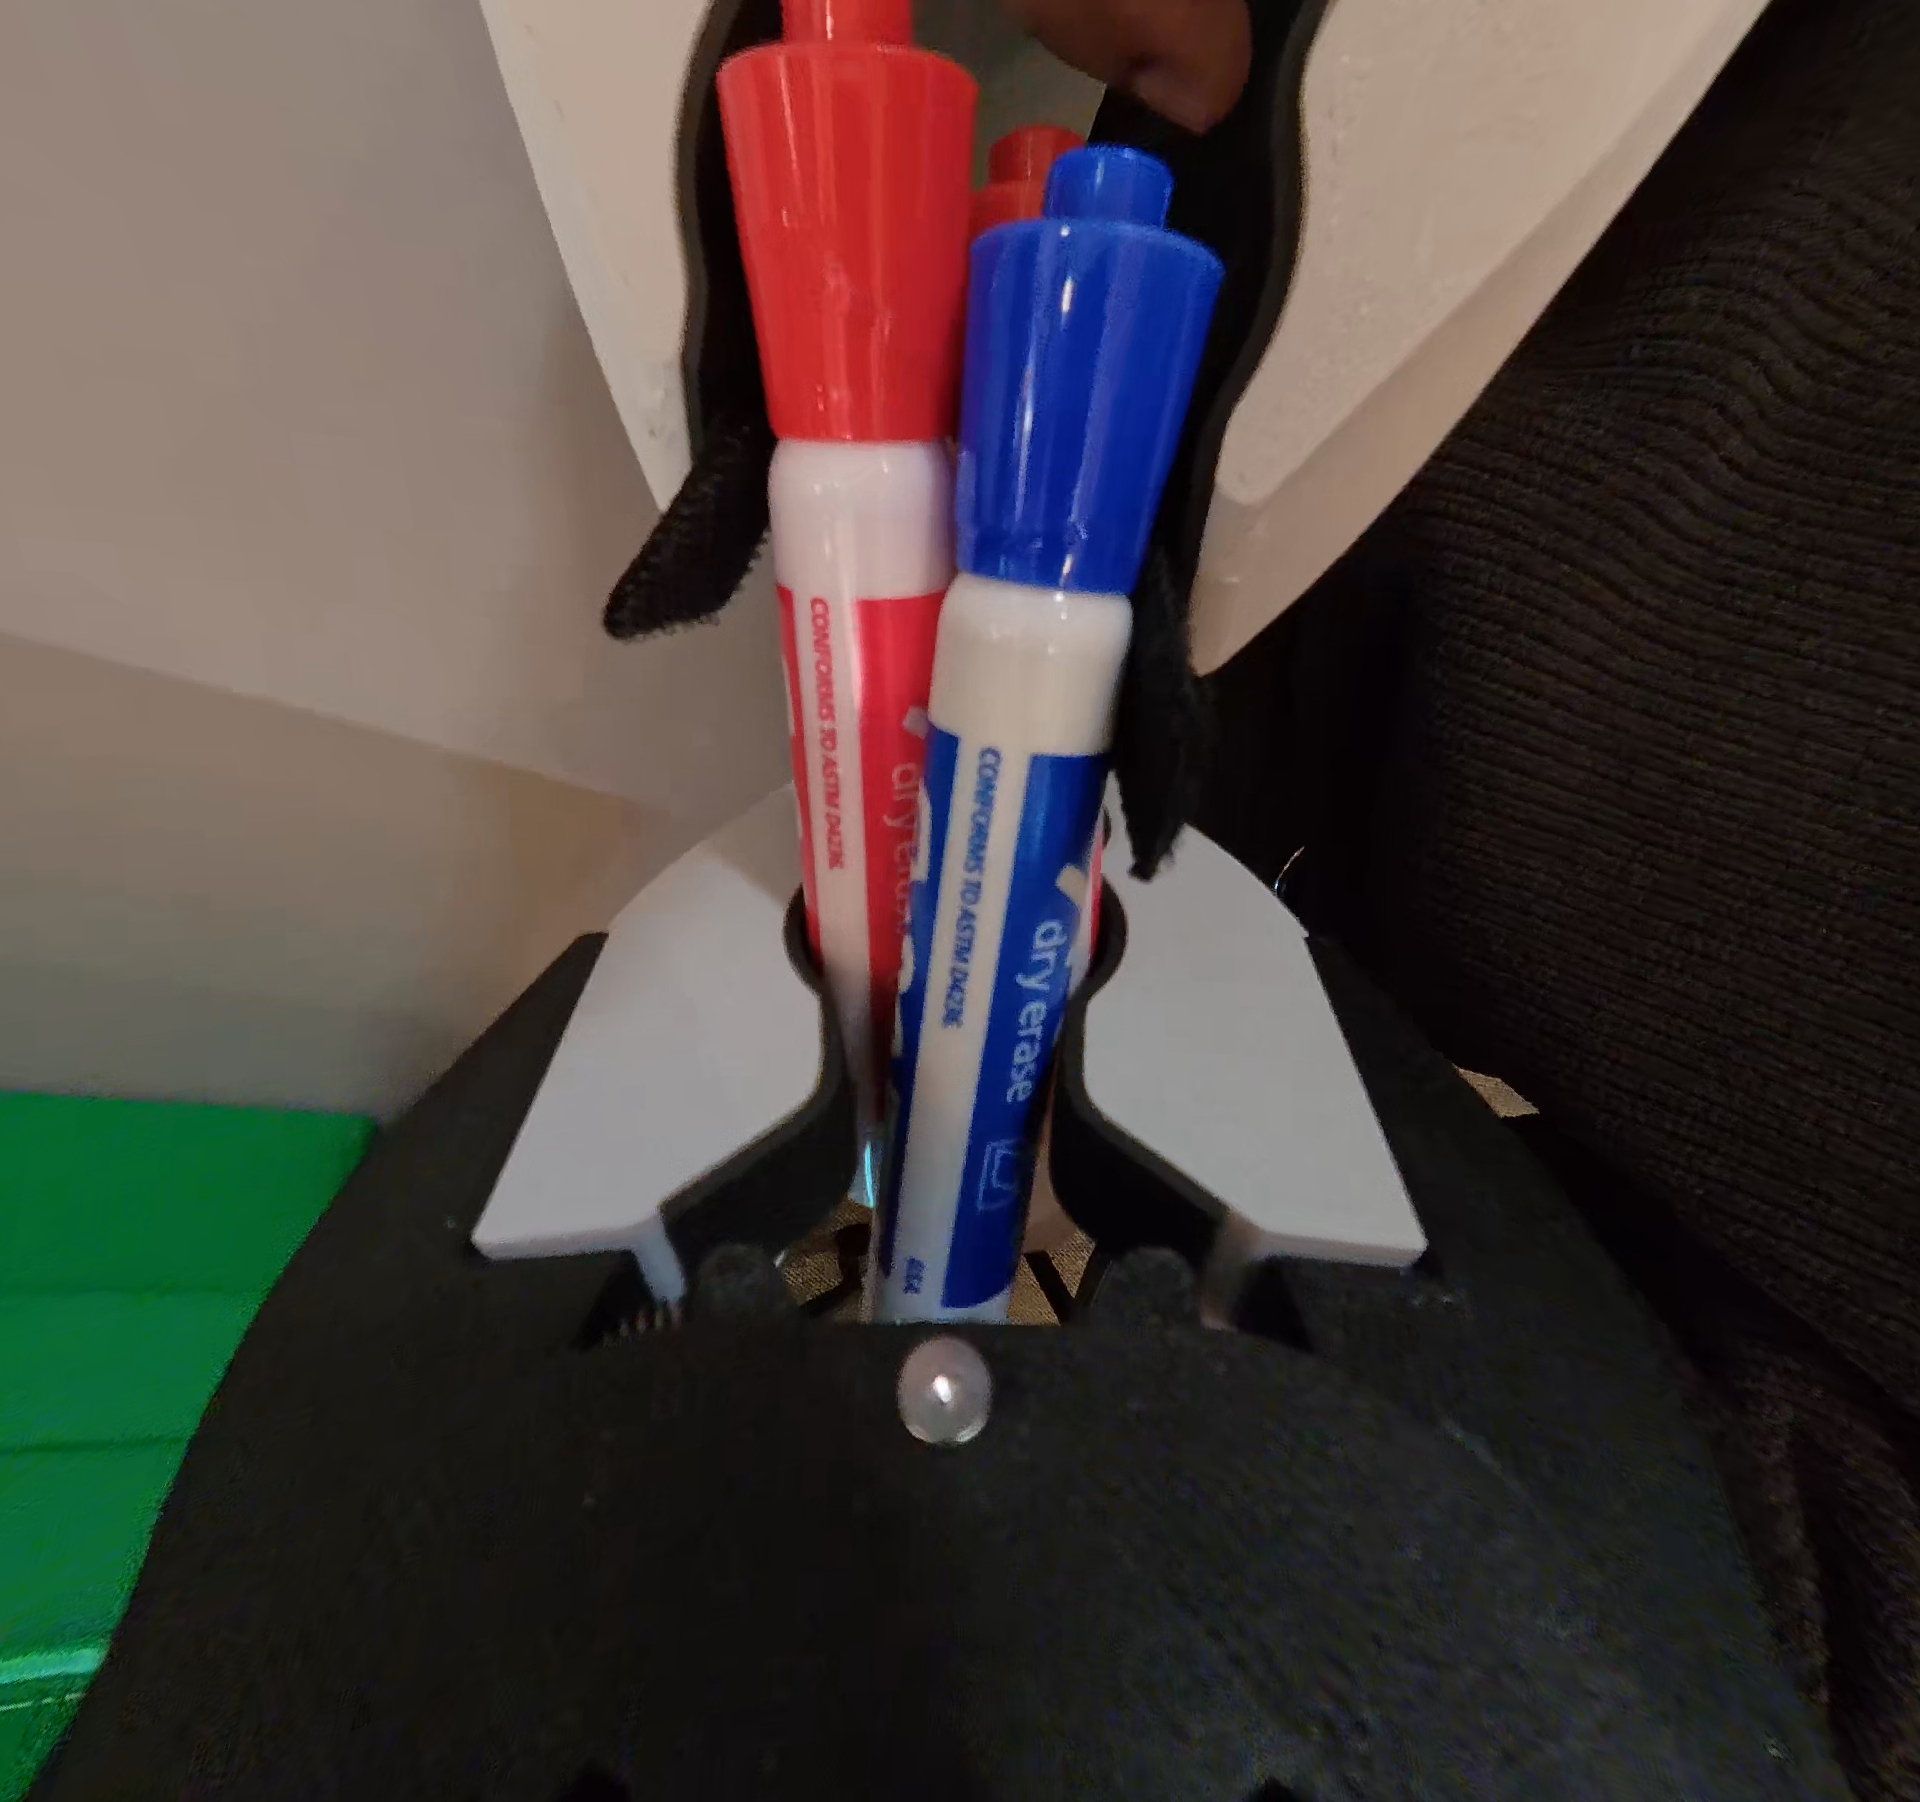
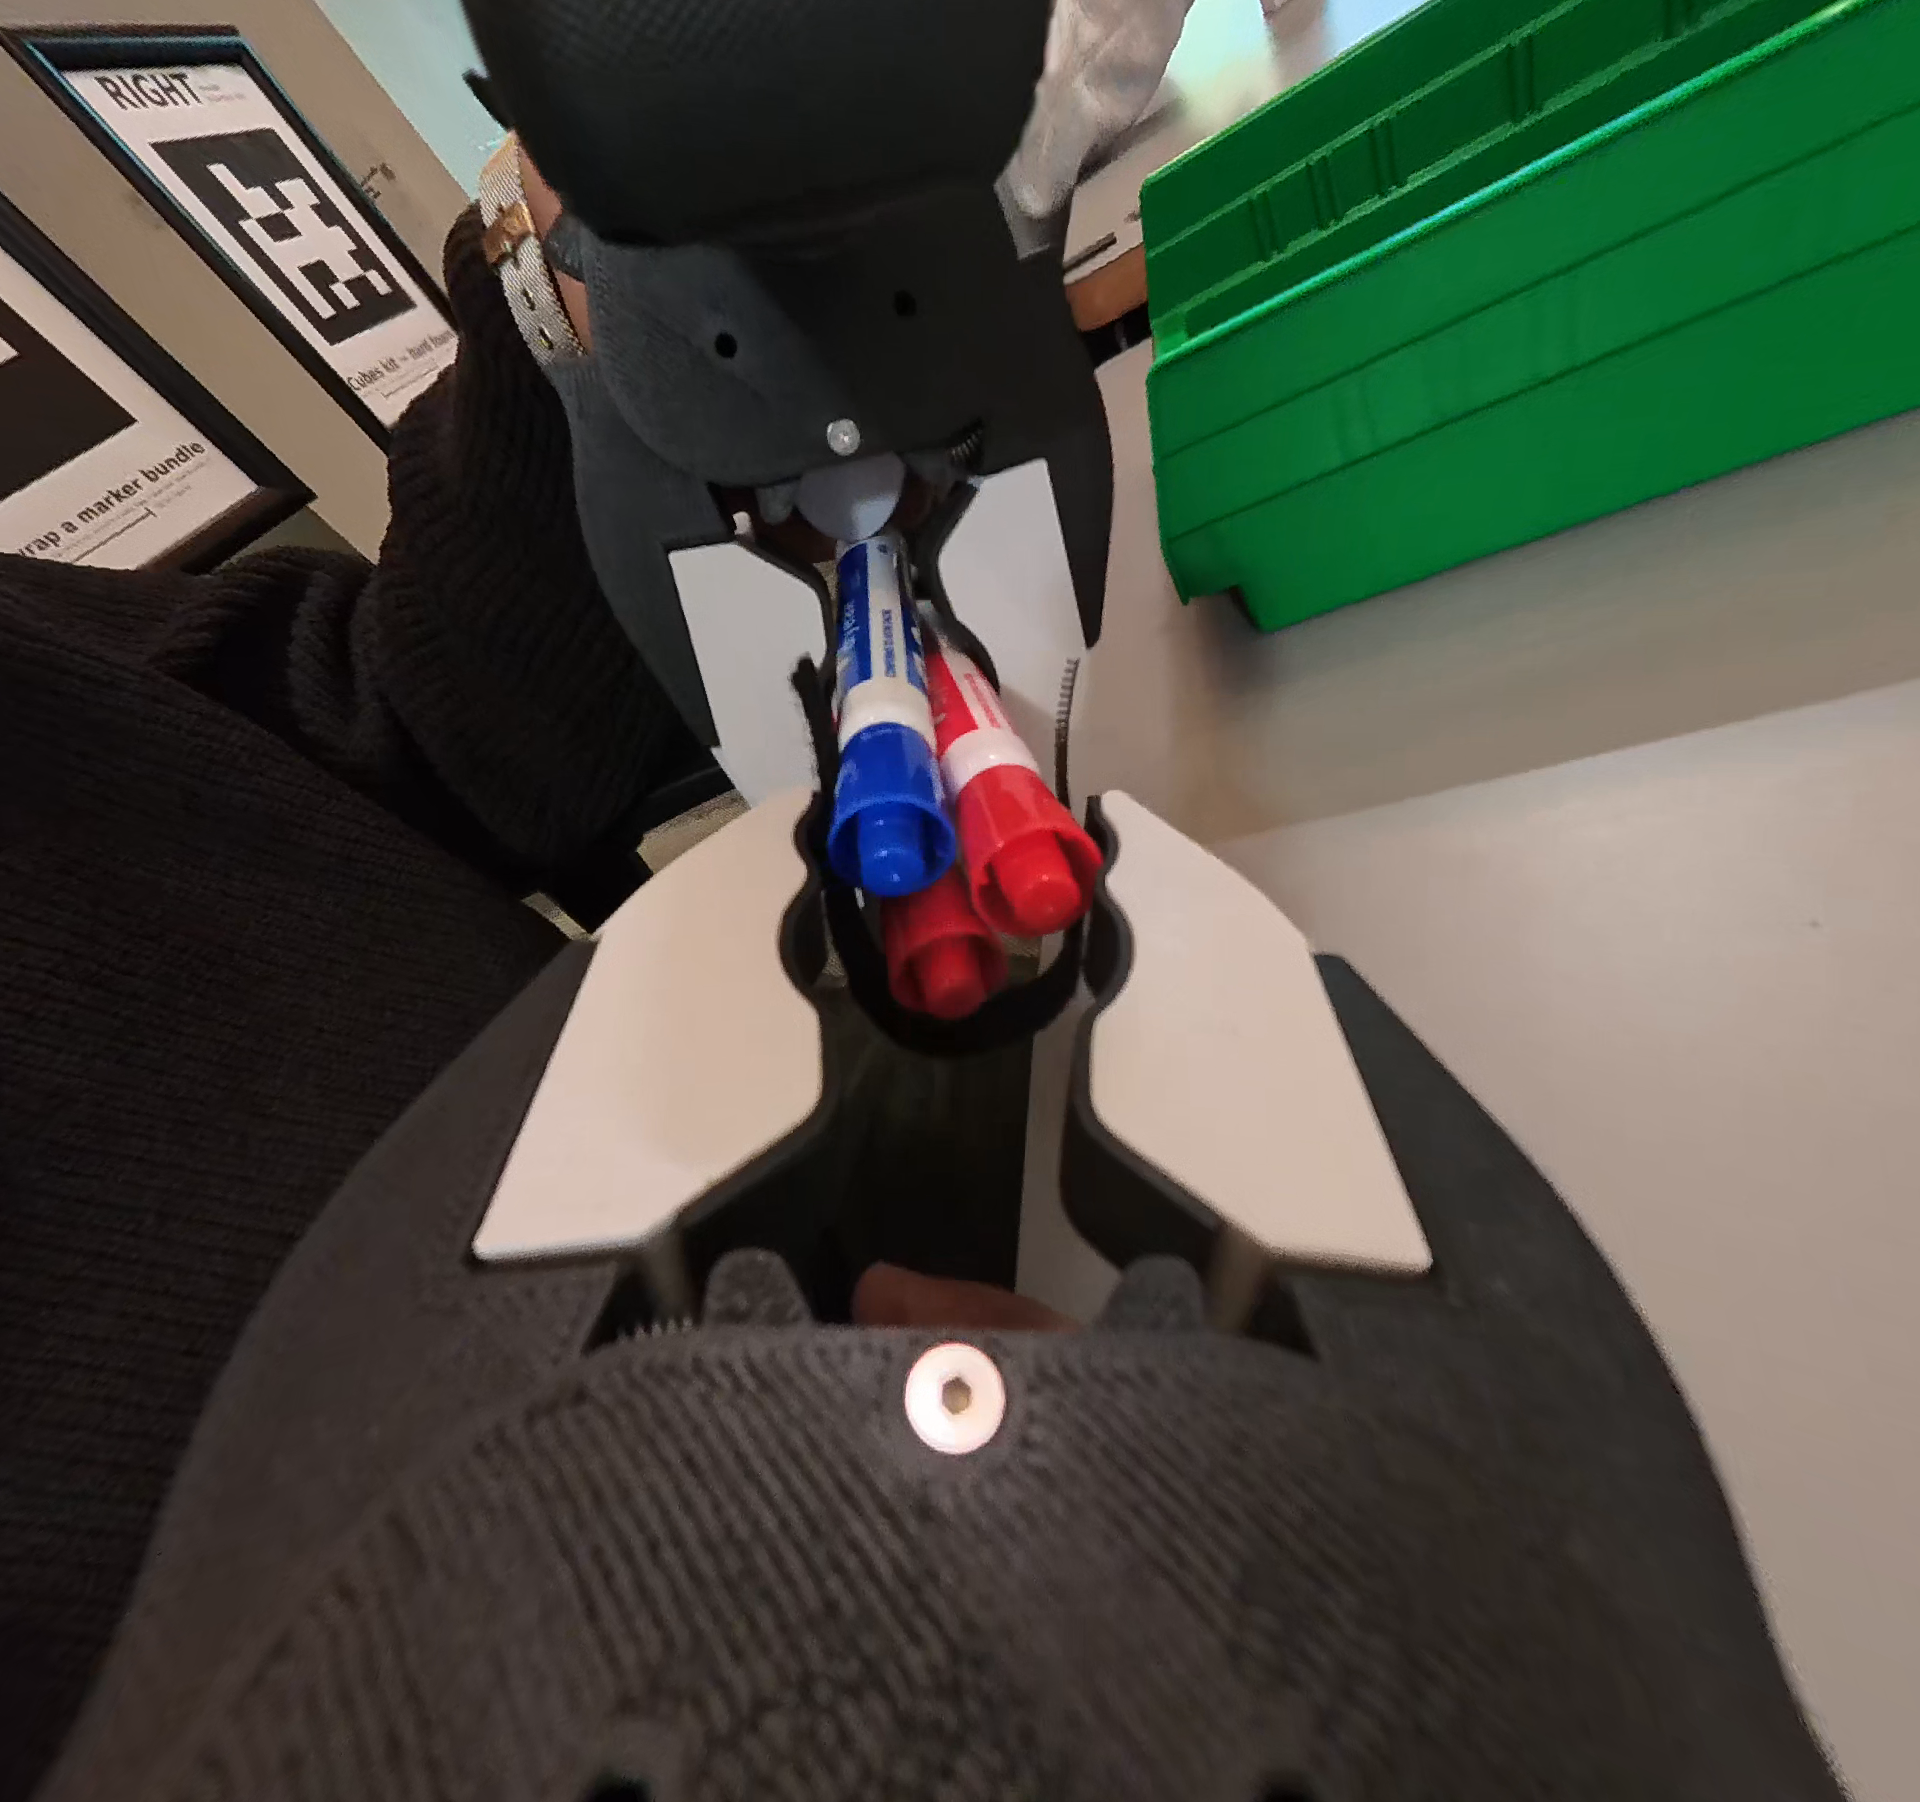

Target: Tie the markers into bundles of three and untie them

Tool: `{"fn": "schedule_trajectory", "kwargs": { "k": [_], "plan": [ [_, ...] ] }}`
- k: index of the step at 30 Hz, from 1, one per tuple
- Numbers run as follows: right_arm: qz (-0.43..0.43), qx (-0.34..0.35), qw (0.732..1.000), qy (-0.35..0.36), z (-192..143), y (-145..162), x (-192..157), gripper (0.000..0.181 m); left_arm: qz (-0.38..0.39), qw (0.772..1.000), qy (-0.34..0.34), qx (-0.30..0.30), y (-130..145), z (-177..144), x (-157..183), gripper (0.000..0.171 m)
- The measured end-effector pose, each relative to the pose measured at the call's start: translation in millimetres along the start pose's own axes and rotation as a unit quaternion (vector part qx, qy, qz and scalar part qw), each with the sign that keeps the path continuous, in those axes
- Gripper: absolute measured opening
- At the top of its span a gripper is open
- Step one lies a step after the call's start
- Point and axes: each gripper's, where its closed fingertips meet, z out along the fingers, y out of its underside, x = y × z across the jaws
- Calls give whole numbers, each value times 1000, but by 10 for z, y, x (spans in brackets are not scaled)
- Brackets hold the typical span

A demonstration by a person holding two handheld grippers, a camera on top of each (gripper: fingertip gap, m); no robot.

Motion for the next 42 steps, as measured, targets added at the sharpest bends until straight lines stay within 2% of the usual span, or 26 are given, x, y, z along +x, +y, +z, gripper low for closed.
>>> {"fn": "schedule_trajectory", "kwargs": {
  "k": [10,18,27,31,37,42],
  "plan": [
    [27,5,1000,3,27,93,68,48,-16,1000,-8,-21,57,42,-48,43],
    [-56,-64,994,63,-4,212,156,52,-24,999,-8,-30,81,73,-74,43],
    [-55,-107,990,69,-16,348,186,53,-20,998,-4,-54,67,195,-65,43],
    [-42,-77,995,52,18,309,154,54,-13,999,2,-53,45,219,-46,43],
    [16,4,1000,4,-12,147,121,48,-12,999,6,-40,16,197,-36,44],
    [14,0,1000,8,24,173,136,49,-10,998,5,-55,31,247,-28,41]
  ]
}}
